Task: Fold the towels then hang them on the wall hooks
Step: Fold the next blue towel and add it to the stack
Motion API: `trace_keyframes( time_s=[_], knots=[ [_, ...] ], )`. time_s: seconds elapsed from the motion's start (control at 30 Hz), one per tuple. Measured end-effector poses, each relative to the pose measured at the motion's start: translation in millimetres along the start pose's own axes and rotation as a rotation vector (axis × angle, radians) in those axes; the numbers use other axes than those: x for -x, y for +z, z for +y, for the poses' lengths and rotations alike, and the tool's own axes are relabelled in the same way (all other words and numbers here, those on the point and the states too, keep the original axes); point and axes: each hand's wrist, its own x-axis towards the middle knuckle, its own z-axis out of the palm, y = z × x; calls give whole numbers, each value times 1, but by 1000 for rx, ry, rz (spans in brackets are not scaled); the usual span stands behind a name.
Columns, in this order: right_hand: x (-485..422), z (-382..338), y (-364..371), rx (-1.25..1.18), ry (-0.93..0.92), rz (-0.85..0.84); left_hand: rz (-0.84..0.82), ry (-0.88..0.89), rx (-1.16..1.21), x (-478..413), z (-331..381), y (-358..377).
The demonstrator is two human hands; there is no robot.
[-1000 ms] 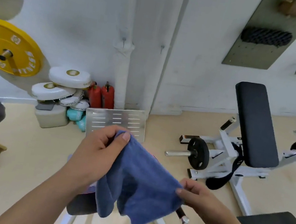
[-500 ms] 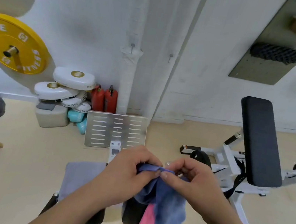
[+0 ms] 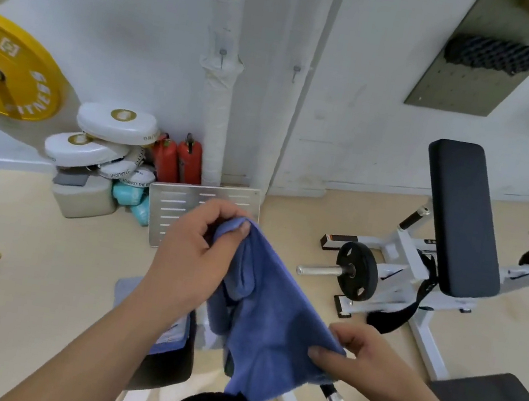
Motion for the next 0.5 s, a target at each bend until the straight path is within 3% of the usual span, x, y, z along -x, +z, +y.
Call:
trace_keyframes(
  time_s=[0.13, 0.27, 0.4, 0.5],
  knots=[
    [7, 1, 4, -199, 13, 248, -104, -55, -31, -2, -15, -9],
    [4, -17, 12, -171, -45, 466, -327, 19, -150, 18, -20, 6],
    [6, -46, 21, -76, -172, 369, -446, 17, -135, 36, -20, 31],
    [9, -56, 29, -156, -200, 346, -521, 17, -115, 40, -19, 37]
  ],
)
